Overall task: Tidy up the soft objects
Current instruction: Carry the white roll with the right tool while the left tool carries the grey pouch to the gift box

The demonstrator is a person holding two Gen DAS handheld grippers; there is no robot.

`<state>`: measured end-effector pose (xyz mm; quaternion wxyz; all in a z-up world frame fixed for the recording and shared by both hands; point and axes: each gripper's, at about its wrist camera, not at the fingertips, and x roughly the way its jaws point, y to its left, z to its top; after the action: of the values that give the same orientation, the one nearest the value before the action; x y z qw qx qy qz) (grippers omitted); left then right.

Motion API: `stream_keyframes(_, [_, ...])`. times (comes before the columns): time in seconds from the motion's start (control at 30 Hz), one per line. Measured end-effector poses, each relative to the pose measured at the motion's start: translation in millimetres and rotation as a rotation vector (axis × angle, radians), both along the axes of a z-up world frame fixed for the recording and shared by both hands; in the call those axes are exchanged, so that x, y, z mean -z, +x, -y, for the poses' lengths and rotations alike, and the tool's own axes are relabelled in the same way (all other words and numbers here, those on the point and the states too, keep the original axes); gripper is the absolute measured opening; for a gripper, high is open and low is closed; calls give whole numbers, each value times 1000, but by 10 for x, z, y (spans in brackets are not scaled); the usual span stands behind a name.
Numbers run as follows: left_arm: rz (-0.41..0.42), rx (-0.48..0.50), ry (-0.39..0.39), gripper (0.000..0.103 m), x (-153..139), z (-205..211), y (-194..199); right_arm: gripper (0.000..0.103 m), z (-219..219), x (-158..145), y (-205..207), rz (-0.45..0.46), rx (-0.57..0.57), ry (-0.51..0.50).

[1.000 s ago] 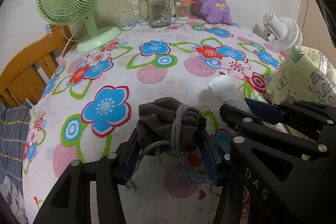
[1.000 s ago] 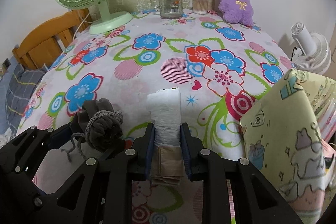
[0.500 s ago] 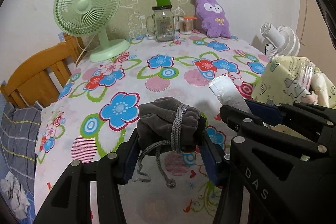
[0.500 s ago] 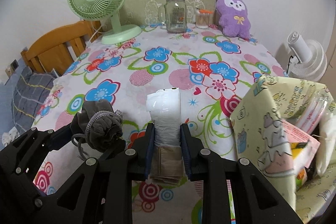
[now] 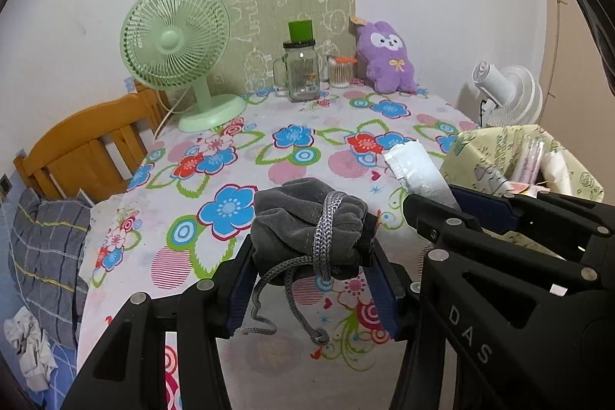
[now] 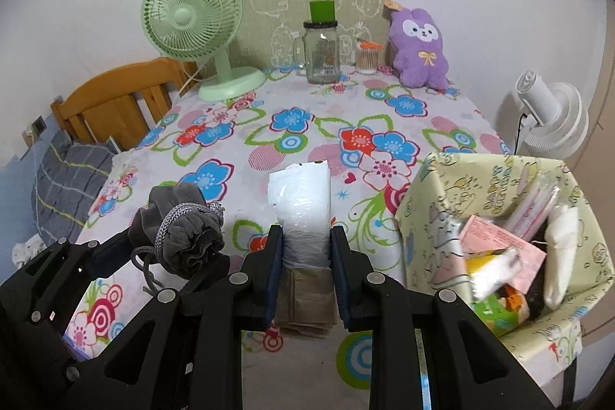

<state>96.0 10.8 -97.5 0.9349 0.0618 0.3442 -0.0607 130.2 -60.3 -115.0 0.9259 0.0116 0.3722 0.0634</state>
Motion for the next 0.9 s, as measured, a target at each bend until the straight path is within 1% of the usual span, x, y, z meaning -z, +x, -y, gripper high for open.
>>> stream_keyframes(0.23, [19, 2, -11, 55, -197, 105, -141, 27, 114, -219, -174, 32, -7, 1])
stream_keyframes(0.57, [71, 20, -8, 56, -512, 311, -305, 27, 312, -545, -359, 86, -10, 15])
stream_keyframes(0.9, [97, 40, -18, 56, -625, 589, -312, 27, 609, -705, -404, 112, 1, 17])
